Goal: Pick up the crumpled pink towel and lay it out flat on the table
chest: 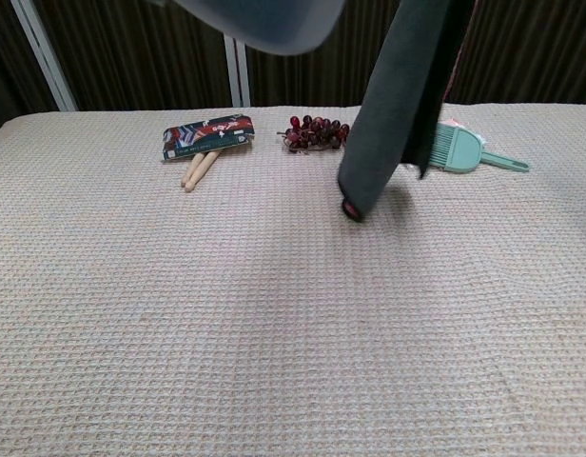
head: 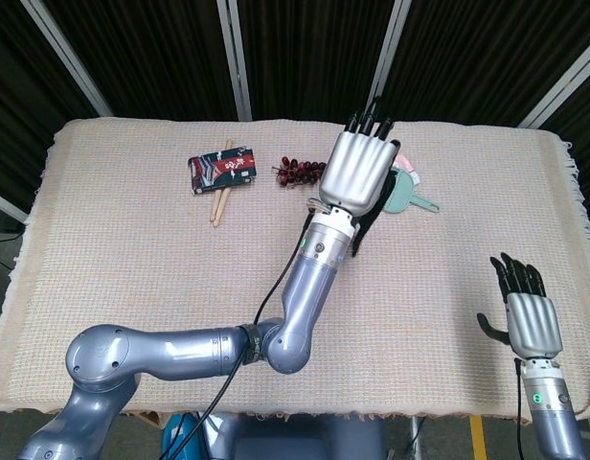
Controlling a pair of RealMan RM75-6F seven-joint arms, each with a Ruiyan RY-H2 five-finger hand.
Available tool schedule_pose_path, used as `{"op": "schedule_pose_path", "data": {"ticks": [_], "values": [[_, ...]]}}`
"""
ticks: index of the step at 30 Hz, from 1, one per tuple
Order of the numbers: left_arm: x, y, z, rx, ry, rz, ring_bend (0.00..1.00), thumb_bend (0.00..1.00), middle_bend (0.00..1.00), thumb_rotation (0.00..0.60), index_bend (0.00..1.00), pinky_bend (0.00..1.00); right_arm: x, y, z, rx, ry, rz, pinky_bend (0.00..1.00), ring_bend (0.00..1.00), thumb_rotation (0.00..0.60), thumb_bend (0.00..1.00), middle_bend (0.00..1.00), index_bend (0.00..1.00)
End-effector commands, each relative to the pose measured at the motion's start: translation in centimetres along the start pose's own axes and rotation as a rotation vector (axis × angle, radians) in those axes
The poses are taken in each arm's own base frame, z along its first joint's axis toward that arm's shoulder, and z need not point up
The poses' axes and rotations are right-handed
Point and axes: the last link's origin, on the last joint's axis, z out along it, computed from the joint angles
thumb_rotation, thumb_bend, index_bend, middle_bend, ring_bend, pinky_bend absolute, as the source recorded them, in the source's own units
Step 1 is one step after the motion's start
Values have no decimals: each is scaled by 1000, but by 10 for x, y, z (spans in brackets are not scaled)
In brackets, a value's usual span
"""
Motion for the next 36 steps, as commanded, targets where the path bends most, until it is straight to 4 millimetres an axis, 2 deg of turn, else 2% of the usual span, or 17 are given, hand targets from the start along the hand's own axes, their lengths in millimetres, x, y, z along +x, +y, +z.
{"op": "schedule_pose_path", "data": {"ticks": [1,5,9,19,25,36], "values": [[15,-3,6,2,46,92,40,466,245,600,652,149,0,0,2,3,-3,10,0,0,600,288,0,0],[30,-18,9,33,76,147,40,466,245,600,652,149,-3,2,4,5,-16,25,0,0,600,288,0,0],[34,-23,6,45,55,107,40,466,247,600,651,149,-6,1,6,18,-31,43,0,0,600,288,0,0],[20,-10,-9,-60,35,58,40,466,259,600,650,149,3,-18,14,76,-11,72,0,0,600,289,0,0],[15,-13,-18,-87,19,35,40,466,257,600,650,149,9,-36,14,105,-3,146,0,0,600,288,0,0],[-10,-14,-37,-102,-73,14,40,466,257,600,652,149,-2,-81,18,106,-23,231,0,0,600,288,0,0]]}}
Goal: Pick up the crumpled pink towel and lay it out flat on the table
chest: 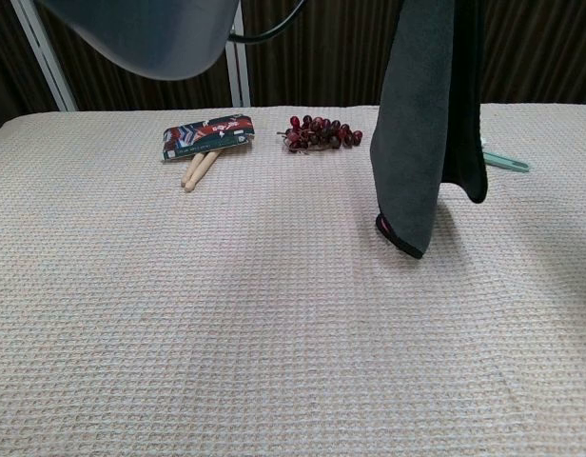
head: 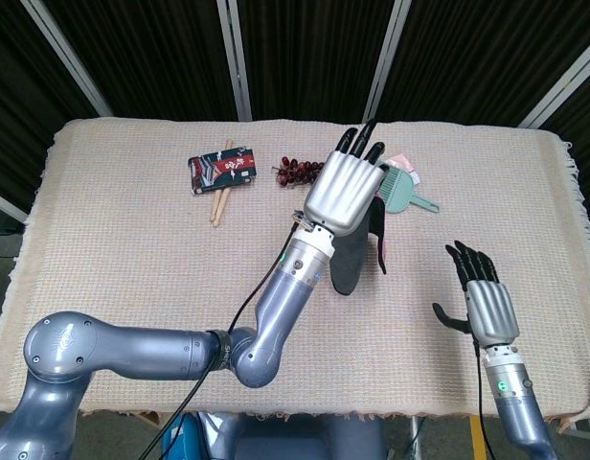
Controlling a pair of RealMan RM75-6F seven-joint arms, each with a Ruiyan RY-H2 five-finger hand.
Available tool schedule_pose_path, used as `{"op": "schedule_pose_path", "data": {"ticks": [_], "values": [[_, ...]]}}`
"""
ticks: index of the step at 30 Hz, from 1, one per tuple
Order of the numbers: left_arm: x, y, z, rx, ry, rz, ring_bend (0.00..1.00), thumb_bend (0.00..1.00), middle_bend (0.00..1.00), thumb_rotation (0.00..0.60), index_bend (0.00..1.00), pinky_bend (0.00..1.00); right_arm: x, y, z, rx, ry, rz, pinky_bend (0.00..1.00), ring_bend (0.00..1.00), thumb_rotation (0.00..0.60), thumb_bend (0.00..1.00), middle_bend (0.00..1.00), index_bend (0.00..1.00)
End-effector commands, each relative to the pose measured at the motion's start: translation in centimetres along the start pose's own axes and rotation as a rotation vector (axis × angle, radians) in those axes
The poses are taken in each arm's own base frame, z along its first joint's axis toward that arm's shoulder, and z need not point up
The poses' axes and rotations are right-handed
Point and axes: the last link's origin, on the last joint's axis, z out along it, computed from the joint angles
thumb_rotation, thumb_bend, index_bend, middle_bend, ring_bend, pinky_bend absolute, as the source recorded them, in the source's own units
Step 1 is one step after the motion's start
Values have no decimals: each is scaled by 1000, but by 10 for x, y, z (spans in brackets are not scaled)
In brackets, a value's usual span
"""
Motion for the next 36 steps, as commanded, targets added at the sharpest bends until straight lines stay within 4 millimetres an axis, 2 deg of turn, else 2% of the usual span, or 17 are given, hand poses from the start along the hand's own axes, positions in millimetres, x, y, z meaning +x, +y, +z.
{"op": "schedule_pose_path", "data": {"ticks": [1,3,11,18,26,31,36], "values": [[-4,3,-2,-5,-10,-11,40,466,257,600,652,149,-6,-15,4,-4,-4,40,0,0,600,288,0,0],[-7,9,-4,-17,-20,-22,40,466,257,600,652,149,-9,-24,7,-10,-13,73,0,0,600,289,0,0],[-4,16,-4,-30,-8,-41,40,466,257,600,655,149,-25,-35,16,-58,-25,117,0,0,600,289,0,0],[1,14,-3,-19,-2,-61,40,464,257,600,660,149,-39,-47,23,-79,-28,155,0,0,600,289,0,0],[3,10,-4,-11,0,-69,40,463,258,600,660,149,-62,-75,30,-76,-14,153,0,0,600,288,0,0],[5,10,-7,-18,-2,-80,40,463,258,600,660,149,-71,-94,42,-68,1,155,0,0,600,288,0,0],[6,6,-11,-24,-4,-78,40,463,257,600,660,149,-76,-99,53,-85,5,150,0,0,600,289,0,0]]}}
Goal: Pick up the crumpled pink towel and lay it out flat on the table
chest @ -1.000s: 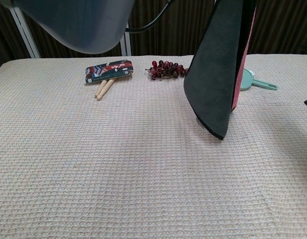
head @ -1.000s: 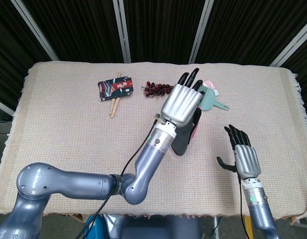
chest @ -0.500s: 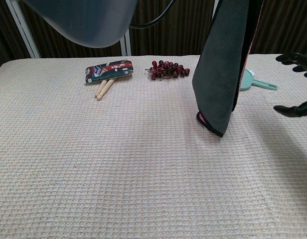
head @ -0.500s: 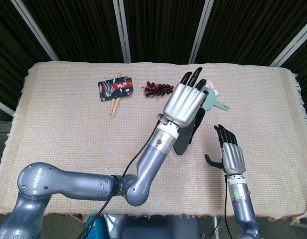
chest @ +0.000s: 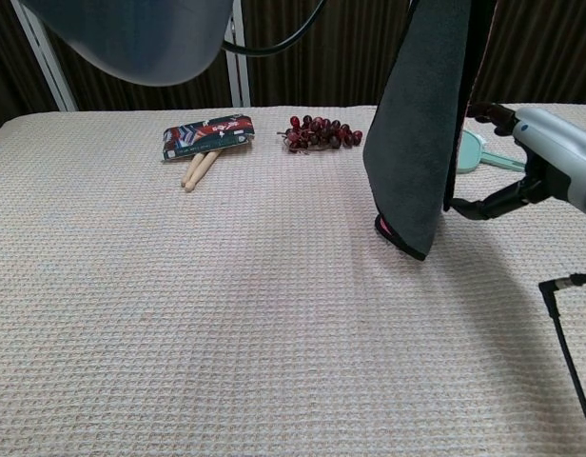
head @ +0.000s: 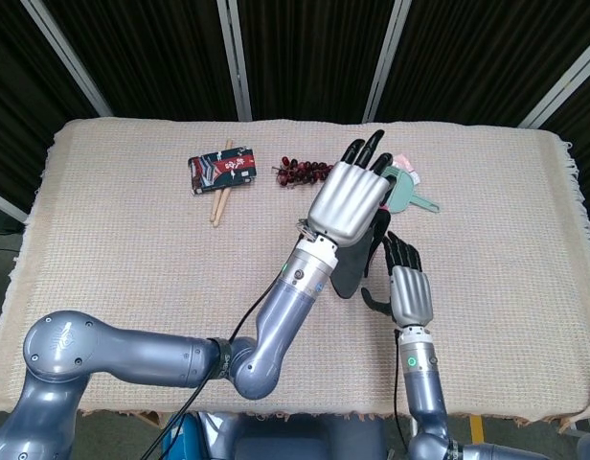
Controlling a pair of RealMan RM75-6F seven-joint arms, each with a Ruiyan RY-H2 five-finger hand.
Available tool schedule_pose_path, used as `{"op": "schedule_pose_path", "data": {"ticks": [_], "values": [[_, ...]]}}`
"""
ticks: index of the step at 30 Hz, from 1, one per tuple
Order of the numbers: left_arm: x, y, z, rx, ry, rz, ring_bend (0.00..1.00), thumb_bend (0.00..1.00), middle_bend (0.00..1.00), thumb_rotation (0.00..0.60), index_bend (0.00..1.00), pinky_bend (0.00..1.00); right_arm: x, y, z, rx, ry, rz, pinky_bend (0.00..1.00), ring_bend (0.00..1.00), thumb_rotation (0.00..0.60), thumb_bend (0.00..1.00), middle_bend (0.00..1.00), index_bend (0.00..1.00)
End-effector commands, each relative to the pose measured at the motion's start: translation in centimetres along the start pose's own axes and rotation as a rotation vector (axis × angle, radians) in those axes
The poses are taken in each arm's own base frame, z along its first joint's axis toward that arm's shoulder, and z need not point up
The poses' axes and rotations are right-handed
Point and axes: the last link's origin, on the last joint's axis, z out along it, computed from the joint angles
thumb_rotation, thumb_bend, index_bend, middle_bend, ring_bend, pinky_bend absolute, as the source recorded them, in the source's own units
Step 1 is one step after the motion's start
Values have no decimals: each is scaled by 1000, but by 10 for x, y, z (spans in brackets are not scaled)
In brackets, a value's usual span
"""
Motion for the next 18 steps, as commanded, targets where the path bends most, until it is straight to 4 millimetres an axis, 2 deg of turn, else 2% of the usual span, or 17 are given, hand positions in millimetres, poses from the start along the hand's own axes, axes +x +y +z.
{"op": "schedule_pose_path", "data": {"ticks": [1,9,18], "values": [[1,-3,-1,0,1,4,40,463,257,600,660,149,-3,-3,7,-12,6,-1,0,0,600,289,0,0],[5,-12,-4,2,3,4,40,463,258,600,661,149,0,-2,21,-36,43,-3,0,0,600,287,0,0],[6,-24,-3,29,7,-18,40,462,258,600,661,149,6,4,20,-47,48,16,0,0,600,288,0,0]]}}
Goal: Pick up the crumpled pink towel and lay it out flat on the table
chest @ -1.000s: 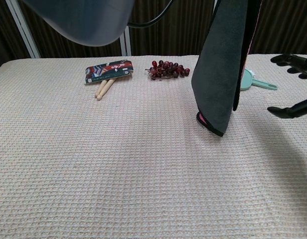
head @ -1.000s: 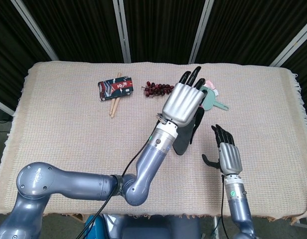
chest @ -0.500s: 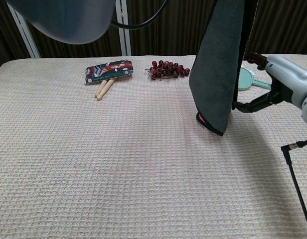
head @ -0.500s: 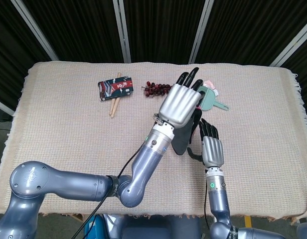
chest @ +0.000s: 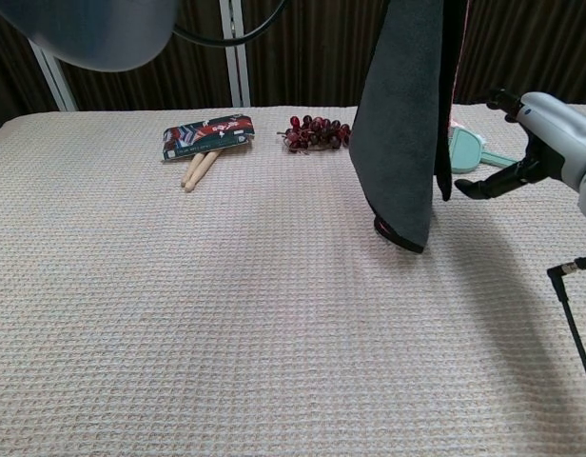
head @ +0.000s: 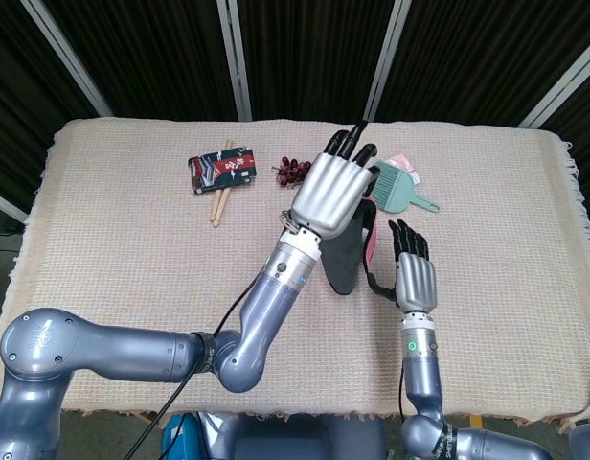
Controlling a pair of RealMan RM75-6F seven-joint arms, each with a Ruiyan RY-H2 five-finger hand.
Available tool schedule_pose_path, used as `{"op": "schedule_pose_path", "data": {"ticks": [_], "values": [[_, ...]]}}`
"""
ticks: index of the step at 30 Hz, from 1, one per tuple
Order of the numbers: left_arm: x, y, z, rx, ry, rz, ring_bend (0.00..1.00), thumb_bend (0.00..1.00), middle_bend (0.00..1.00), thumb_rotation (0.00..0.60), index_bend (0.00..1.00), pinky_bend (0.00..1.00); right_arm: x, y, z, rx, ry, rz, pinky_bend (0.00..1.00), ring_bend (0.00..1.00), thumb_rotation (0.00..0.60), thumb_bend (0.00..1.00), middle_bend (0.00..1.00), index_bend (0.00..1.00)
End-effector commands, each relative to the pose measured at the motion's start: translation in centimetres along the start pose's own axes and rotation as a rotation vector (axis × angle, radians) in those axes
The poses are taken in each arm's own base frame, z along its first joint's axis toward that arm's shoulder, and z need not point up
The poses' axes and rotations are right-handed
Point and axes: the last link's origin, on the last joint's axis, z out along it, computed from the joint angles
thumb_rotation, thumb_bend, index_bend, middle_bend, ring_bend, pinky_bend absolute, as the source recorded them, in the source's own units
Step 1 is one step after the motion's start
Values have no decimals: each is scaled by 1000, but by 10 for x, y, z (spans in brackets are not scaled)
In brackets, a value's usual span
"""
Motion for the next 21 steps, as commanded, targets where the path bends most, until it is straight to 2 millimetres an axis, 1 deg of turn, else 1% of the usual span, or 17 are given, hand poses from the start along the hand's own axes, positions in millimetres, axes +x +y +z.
{"op": "schedule_pose_path", "data": {"ticks": [1,8,10,12,16,21], "values": [[-1,-3,-1,9,-8,-21,40,462,258,600,661,149,0,-1,1,1,-1,5,0,0,600,288,0,0],[-6,-2,-6,3,-24,-48,40,462,258,600,661,149,-10,-15,6,14,-23,15,0,0,600,288,0,0],[-6,-1,-6,2,-26,-57,40,462,258,600,661,149,-12,-17,7,15,-23,7,0,0,600,288,0,15],[-5,0,-6,-4,-22,-57,40,462,259,600,661,149,-13,-20,10,16,-15,2,0,0,600,288,0,57],[-1,-2,-7,-17,-15,-72,40,462,259,600,661,149,-13,-19,17,9,2,-1,0,0,600,289,0,177],[4,-14,-10,-22,-7,-71,40,462,260,600,661,149,-2,-13,29,-2,64,-6,0,0,600,288,2,312]]}}
